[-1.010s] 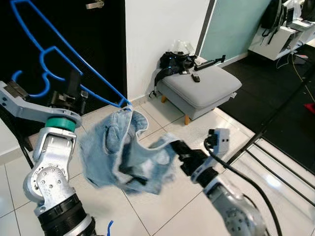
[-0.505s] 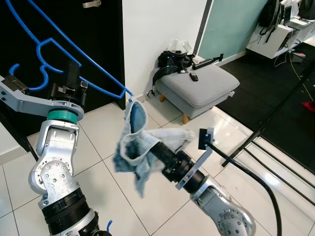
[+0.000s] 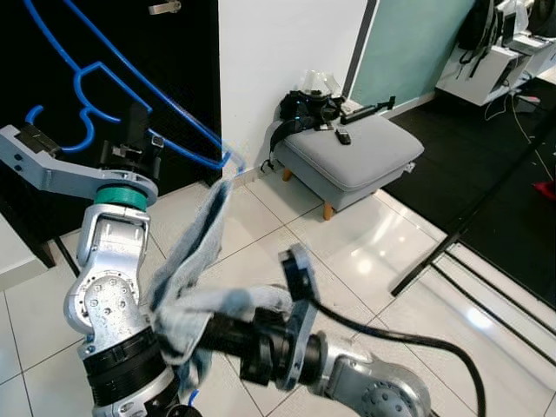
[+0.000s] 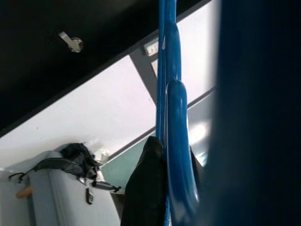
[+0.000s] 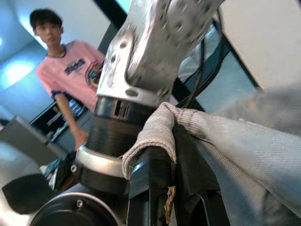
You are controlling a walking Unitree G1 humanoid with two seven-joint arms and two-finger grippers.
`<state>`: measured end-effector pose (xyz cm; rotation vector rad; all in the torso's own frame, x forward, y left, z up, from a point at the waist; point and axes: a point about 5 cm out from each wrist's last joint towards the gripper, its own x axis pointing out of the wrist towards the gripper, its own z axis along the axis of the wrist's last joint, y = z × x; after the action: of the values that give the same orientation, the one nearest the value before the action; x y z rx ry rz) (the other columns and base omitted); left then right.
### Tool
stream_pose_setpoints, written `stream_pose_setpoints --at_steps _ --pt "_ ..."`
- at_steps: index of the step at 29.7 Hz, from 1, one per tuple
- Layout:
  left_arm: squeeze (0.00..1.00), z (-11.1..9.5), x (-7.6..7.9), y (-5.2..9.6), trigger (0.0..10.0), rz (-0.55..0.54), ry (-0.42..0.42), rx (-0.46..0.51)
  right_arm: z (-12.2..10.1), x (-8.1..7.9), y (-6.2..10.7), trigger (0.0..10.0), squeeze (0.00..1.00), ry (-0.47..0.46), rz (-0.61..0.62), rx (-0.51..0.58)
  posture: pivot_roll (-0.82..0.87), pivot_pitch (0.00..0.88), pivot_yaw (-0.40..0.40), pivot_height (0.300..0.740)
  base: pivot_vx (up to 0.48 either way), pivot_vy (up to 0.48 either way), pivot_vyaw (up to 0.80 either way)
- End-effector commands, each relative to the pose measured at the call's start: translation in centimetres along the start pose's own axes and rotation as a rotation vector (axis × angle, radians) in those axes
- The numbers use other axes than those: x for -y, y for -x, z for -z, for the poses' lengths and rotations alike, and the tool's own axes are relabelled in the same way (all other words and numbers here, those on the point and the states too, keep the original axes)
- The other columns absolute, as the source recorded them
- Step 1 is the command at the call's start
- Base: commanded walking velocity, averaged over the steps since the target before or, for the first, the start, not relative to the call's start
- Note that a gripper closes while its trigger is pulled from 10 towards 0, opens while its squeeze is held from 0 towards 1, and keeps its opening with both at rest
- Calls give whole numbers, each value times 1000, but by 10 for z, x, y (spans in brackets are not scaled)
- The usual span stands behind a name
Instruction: Hang hanger
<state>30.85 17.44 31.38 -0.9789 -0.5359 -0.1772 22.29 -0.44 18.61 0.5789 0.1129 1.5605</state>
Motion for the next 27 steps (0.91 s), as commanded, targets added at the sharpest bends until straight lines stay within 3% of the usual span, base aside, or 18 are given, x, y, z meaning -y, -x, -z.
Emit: stream_pose_setpoints --at_steps 1,3,7,9,10,12,13,16,17,18,19,20,22,23,25,26,27 --pt "0 12 13 -2 10000 23 67 -16 -1 -6 -7 0 0 40 -79 -41 -22 124 -3 740 0 0 0" --pt "0 12 13 -2 10000 23 67 -16 -1 -6 -7 0 0 47 -86 -48 -22 124 -3 740 0 0 0" --pt "0 14 14 -5 10000 26 72 -22 -12 -18 -30 0 0 72 -230 -31 -24 126 2 740 0 0 0" --pt "0 14 14 -5 10000 26 72 -22 -12 -18 -30 0 0 72 -230 -31 -24 126 2 740 0 0 0" --pt "0 14 16 -8 10000 35 69 -21 -18 -17 -38 0 0 106 -241 -31 -17 128 -1 740 0 0 0" --pt "0 13 17 -8 10000 40 65 -19 -19 -12 -37 0 0 123 -211 -35 -17 128 -1 740 0 0 0" --pt "0 12 17 -8 10000 46 40 -22 -18 -1 -31 0 0 135 -132 -43 -13 129 -4 740 0 0 0" --pt "0 12 17 -8 10000 46 40 -22 -18 -1 -31 0 0 135 -132 -43 -13 129 -4 740 0 0 0" --pt "0 13 18 -7 10000 68 -58 -33 -13 10 -20 0 0 151 -39 -62 -14 131 -5 740 0 0 0" --pt "0 15 19 -1 10000 130 -293 -64 -4 30 5 0 0 160 148 -81 -14 136 -1 740 0 0 0" --pt "0 18 20 4 10000 177 -458 -97 3 41 24 0 0 166 274 -98 -14 136 -1 740 0 0 0" --pt "0 18 20 4 10000 177 -458 -97 3 41 24 0 0 166 274 -98 -14 136 -1 740 0 0 0" --pt "0 24 16 12 10000 227 -633 -162 10 54 53 0 0 167 444 -102 -17 139 2 740 0 0 0" --pt "0 24 16 12 10000 227 -633 -162 10 54 53 0 0 167 444 -102 -17 139 2 740 0 0 0" --pt "0 28 0 22 10000 194 -706 -263 13 66 90 0 0 161 648 -74 -23 143 11 740 0 0 0" --pt "0 28 0 22 10000 194 -706 -263 13 66 90 0 0 161 648 -74 -23 143 11 740 0 0 0" --pt "0 29 -7 26 10000 169 -733 -304 15 70 105 0 0 162 729 -70 -23 143 11 740 0 0 0"
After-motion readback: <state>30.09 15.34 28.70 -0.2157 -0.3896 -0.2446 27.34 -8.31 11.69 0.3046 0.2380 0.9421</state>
